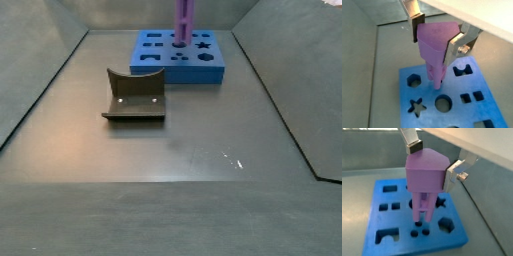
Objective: Insert the 3 prong object.
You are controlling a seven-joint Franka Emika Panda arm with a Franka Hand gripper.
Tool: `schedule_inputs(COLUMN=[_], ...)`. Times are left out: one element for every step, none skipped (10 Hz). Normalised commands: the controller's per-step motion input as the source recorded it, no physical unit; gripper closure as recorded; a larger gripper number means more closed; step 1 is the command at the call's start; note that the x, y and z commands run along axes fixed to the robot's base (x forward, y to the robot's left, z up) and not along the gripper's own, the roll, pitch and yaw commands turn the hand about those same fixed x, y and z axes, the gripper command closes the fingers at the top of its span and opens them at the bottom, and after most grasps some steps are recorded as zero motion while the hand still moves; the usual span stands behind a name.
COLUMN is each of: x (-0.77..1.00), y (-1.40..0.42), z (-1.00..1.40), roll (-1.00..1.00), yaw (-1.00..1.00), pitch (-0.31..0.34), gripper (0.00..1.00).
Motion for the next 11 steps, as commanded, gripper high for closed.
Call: schedule_inputs(x=[0.08, 0.11, 0.12, 0.12, 0.12, 0.13, 0.10, 0.13, 0.09, 0.03, 0.00], y=[0.21, 0.19, 0.16, 0.10, 0.05, 0.04, 0.03, 0.01, 0.04, 0.06, 0.00], z=[-0.34, -0.26, -0.19, -0.18, -0.20, -0.24, -0.29, -0.31, -0.34, -0.37, -0.42], roll=[0.04, 0.05, 0.09, 0.11, 0.11, 0.12, 0.12, 0.12, 0.12, 0.10, 0.06], yaw=[0.01, 0.14, 0.24, 0.32, 0.32, 0.35, 0.38, 0.39, 0.38, 0.34, 0.27], pitch=[0.000, 0.000, 0.000, 0.000, 0.000, 0.000, 0.000, 0.000, 0.000, -0.003, -0.010], gripper=[1.00, 1.00, 1.00, 1.00, 1.00, 1.00, 1.00, 1.00, 1.00, 1.00, 1.00])
